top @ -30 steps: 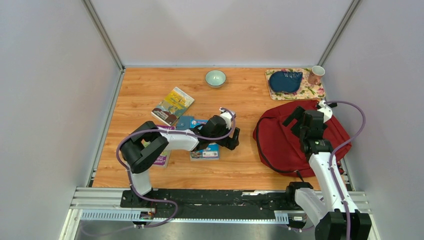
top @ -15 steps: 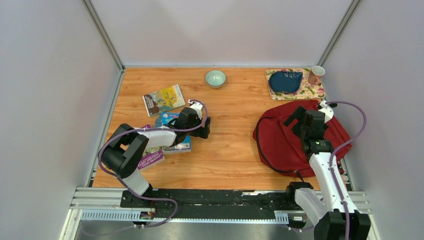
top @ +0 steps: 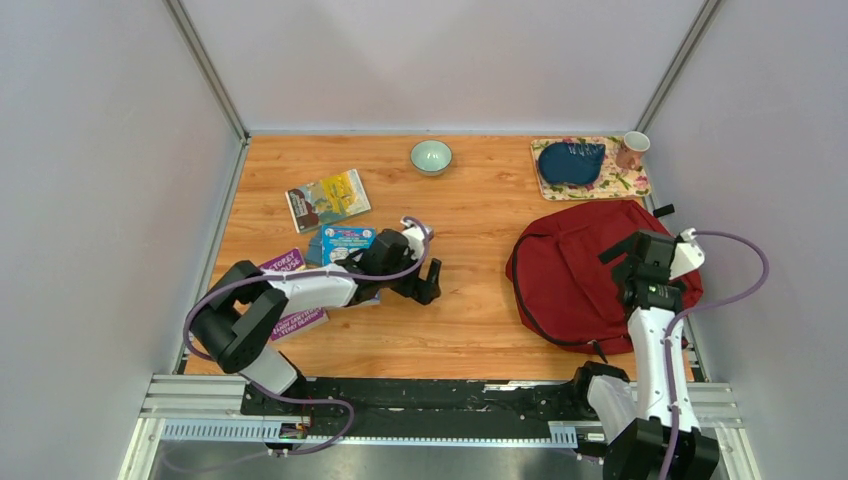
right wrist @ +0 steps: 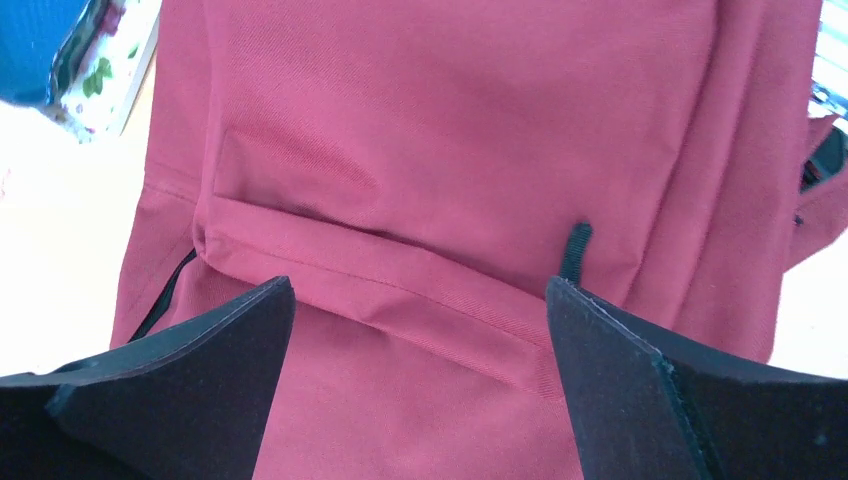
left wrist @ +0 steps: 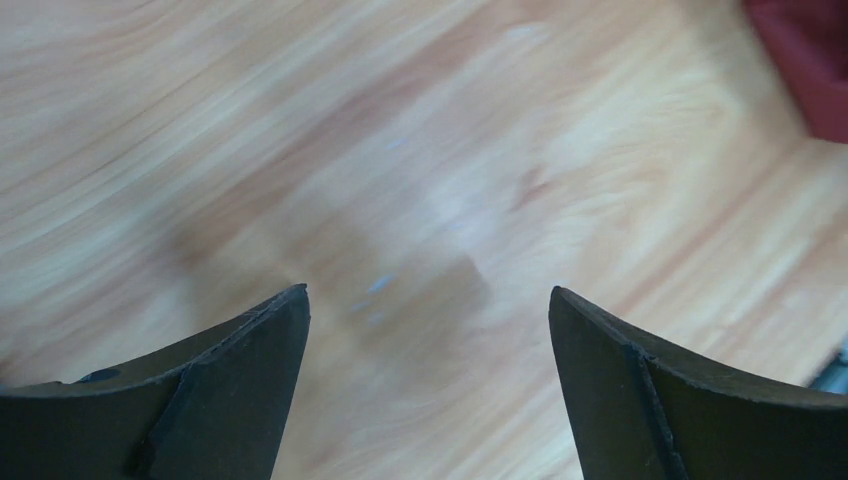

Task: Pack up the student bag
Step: Move the book to the center of the board.

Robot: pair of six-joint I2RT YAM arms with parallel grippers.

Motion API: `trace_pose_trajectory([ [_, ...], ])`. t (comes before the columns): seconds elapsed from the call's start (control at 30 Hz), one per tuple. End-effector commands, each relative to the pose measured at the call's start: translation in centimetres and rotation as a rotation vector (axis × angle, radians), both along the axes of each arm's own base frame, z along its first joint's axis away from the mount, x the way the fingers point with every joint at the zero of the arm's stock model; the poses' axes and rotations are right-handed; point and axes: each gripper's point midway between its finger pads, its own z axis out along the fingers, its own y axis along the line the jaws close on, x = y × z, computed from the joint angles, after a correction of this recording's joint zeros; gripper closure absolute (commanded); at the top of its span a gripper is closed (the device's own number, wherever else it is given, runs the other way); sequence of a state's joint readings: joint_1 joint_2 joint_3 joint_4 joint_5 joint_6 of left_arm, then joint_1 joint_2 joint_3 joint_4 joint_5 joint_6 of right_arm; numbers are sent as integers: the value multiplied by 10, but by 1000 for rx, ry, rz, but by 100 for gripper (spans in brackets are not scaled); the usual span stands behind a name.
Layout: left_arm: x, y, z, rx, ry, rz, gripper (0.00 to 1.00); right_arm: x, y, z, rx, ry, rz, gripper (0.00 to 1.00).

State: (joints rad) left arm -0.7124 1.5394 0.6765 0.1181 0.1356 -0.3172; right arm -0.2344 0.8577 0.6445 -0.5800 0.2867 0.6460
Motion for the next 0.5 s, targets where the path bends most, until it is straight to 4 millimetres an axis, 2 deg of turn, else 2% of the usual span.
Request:
trace_pose_trajectory([
  [0.0,-6,-73,47,-203,3,-112,3,-2,-3,17,38,-68,-56,0],
  [0.13,-9,-130,72,-377,64,-162,3,-3,-1,34,12,-122,-19,0],
  [0.2,-13,-152,84,-456,72,-199,3,-5,-1,39,-13,-127,-4,0],
  [0.23,-12,-162,83,-482,104,-194,3,-6,-2,42,-23,-133,0,0],
  [0.3,-14,-176,89,-533,115,-221,3,-8,-2,45,-39,-130,11,0],
  [0.47,-19,-204,88,-634,203,-262,3,-9,2,47,-46,-138,44,0],
])
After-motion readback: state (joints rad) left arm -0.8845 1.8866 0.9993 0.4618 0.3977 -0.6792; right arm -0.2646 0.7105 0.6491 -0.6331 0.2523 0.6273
